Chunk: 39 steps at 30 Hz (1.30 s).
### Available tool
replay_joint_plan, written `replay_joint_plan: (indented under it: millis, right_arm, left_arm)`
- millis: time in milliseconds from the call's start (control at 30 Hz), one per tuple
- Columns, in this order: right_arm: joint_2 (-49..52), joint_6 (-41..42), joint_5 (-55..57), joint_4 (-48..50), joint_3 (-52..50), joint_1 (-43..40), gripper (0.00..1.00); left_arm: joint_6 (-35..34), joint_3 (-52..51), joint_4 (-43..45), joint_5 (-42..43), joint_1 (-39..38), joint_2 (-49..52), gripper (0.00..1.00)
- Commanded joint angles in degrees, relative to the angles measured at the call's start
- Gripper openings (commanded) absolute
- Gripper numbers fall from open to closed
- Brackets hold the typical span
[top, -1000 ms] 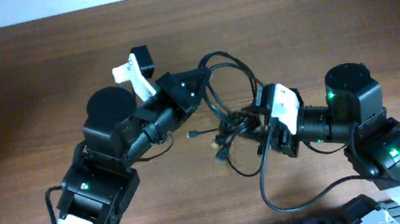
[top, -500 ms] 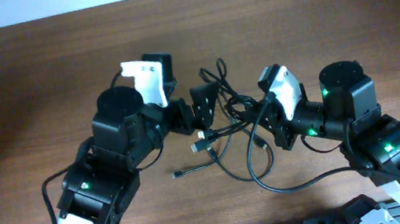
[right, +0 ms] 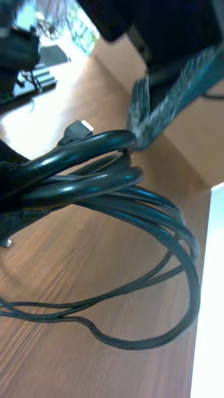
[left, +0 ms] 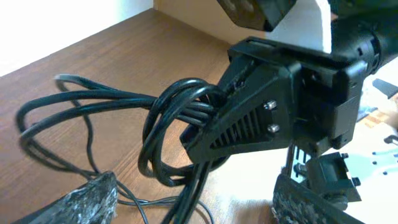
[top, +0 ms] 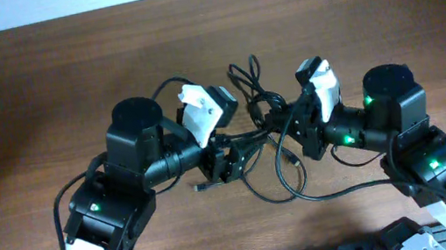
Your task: Untangle cables
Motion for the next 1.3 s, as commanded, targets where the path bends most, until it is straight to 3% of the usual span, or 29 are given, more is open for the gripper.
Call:
replay_joint_plan:
  millis: [0,67,133,233,267,333,500,533,567,600,667,700,733,800,833,867,933,1033,1133,1167,1233,1267]
  right_arm:
    - [-0.2,0.2,-5.3,1.0,0.2,-0.2,0.04]
    - [-0.2,-1.2,-6.8,1.0,0.2,-0.2,0.04]
    - [-0.2,-2.9,-9.8,1.0,0.2,-0.2,0.04]
    - [-0.2,-2.8,-9.8,1.0,0.2,-0.2,0.04]
    - [-0.2,-2.8,-9.9,1.0,0.2,-0.2,0.04]
    - [-0.2,-2.8,-10.5,1.0,0.2,-0.2,0.04]
    - [-0.2,-2.8,-11.9,1.7,0.2,-0.2,0.04]
    - [-0.2,-2.8,-11.9,1.8,0.2,-0.2,0.04]
    - [-0.2,-2.8,-11.9,1.9,0.2,-0.2,0.04]
    - [-0.2,-2.8,-11.9,1.9,0.2,-0.2,0.04]
    - [-0.2,-2.8,-12.6,2.0,0.2,-0.2,0.04]
    - [-0.2,-2.8,-12.8,2.1,0.2,-0.2,0.04]
    - [-0.2,-2.9,-12.7,2.1,0.2,-0.2,0.04]
    - [-0.1,-2.9,-12.7,2.0,0.2,-0.2,0.04]
    - [-0.1,-2.8,-12.7,1.9,0.2,-0.2,0.07]
    - [-0.1,-2.8,-12.7,1.8,0.2,-0.2,0.27]
    - [-0.1,-2.8,-12.7,1.8,0.2,-0.2,0.52]
    - [-0.1,-2.8,-7.8,-0.2,0.2,-0.2,0.66]
    - [-0.3,-2.8,-4.7,-0.9,0.2,-0.2,0.67]
    - [-0.3,-2.8,-3.8,-0.7,0.2,-0.2,0.62]
    - [-0.3,-2.8,-1.3,-0.7,0.2,-0.2,0.36]
    - [-0.3,-2.8,-0.9,-0.7,0.2,-0.2,0.31]
  left_arm:
    - [2.6,0.7,0.1,0.6,0.0,1.0,0.72]
    - [2.6,0.7,0.2,0.6,0.0,2.0,0.67]
    - [2.6,0.6,0.9,0.7,0.0,2.7,0.68]
    - [2.6,0.6,3.0,0.6,0.0,2.7,0.41]
    - [2.5,0.6,3.7,0.6,0.0,2.7,0.19]
    - [2.5,0.6,3.9,0.6,0.0,2.7,0.00]
    - [2.5,0.6,3.8,1.9,0.0,2.7,0.00]
    - [2.5,0.6,3.8,3.5,0.0,2.7,0.06]
    - [2.5,0.6,3.8,4.7,0.0,2.7,0.24]
    - [2.5,0.6,3.4,5.4,0.0,2.7,0.30]
    - [2.5,0.6,3.2,5.4,0.0,2.9,0.31]
    - [2.5,0.6,3.2,5.4,0.0,3.3,0.24]
    - [2.5,0.6,3.3,5.3,0.0,3.8,0.00]
    - [2.5,0.6,4.2,5.3,0.0,4.0,0.00]
    - [1.7,0.6,5.3,5.2,0.0,3.9,0.00]
    - [-2.7,0.6,6.6,1.6,0.0,3.9,0.00]
    - [-8.1,0.6,7.1,-5.3,0.0,3.9,0.00]
    - [-10.3,0.6,7.1,-8.2,0.0,3.8,0.00]
    - [-10.3,0.6,6.8,-8.2,0.0,2.7,0.00]
    - [-10.3,0.6,6.3,-8.2,0.0,2.6,0.00]
    - [-10.3,0.6,6.0,-6.6,0.0,2.5,0.00]
    - [-10.3,0.6,6.0,-6.3,0.0,2.5,0.00]
